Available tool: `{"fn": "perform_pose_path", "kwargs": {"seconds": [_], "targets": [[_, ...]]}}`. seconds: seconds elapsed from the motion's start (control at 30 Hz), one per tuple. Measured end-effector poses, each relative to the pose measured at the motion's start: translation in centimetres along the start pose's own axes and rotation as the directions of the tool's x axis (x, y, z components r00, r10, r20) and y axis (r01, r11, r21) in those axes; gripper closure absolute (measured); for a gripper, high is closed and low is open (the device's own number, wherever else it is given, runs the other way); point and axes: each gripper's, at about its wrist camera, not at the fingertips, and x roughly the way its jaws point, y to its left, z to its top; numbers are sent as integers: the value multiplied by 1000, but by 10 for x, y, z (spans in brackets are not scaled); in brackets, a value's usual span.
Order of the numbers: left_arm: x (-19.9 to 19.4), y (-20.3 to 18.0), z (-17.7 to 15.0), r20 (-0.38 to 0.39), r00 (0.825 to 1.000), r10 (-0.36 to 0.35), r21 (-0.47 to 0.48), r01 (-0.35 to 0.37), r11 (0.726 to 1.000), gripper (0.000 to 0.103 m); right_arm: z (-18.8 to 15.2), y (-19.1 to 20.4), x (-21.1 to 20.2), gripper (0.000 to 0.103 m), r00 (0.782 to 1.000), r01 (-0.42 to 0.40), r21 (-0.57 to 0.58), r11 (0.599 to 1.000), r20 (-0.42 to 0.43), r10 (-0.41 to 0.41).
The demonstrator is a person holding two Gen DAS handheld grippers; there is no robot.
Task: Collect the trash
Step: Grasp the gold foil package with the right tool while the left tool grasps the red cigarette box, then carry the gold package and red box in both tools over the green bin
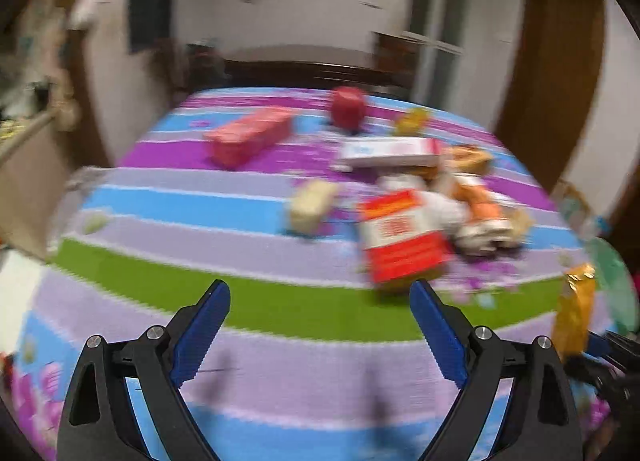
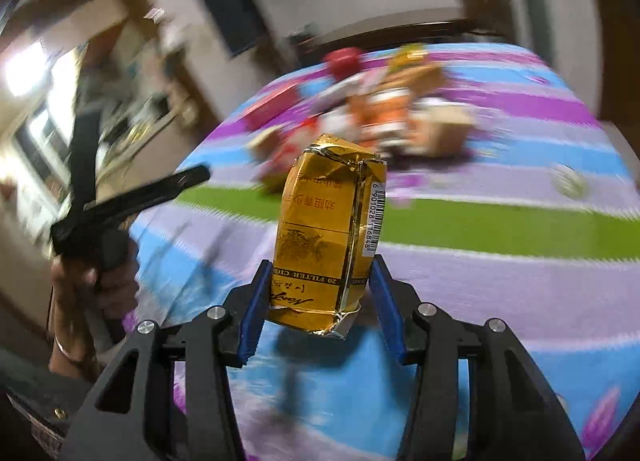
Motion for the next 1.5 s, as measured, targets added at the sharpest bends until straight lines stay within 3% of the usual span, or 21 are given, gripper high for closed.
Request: {"fn": "perform_pose_path", "kwargs": {"seconds": [0.1, 0.3, 0.4, 0.43, 0.57, 0.7, 0.83, 1.17, 1.5], "targets": [[21, -24, 6, -31, 998, -50, 27, 51, 998, 12, -4, -7, -14, 56, 998, 53, -3, 999, 30, -53], [72, -42, 15, -117, 991, -66, -15, 65, 998, 12, -10, -6, -17, 56, 998, 32, -1, 999, 45, -32], [87, -46, 13, -144, 985, -94, -47, 89, 995, 24, -9, -10, -17, 56, 999, 24, 7, 1000, 45, -25], [87, -47, 13, -136, 986, -92, -38, 88, 995, 39, -7, -10, -15, 56, 999, 22, 8, 1000, 44, -22], [77, -48, 8, -119, 987, -109, -25, 107, 994, 42, -2, -9, -8, 55, 999, 14, -5, 1000, 47, -14], [47, -45, 1, -60, 996, -66, -9, 66, 998, 42, 2, 1, -3, 56, 998, 26, -41, 999, 53, -24], [6, -48, -10, 40, 998, 44, 49, -46, 998, 42, 4, 12, -2, 56, 997, 39, -84, 996, 64, -34], [-41, -60, -23, 197, 956, 215, 107, -239, 965, 42, 1, 39, 3, 56, 990, 118, -190, 975, 104, -99], [-46, -71, -25, 234, 940, 248, 131, -283, 950, 42, -1, 41, -5, 56, 977, 183, -222, 958, 146, -153]]}}
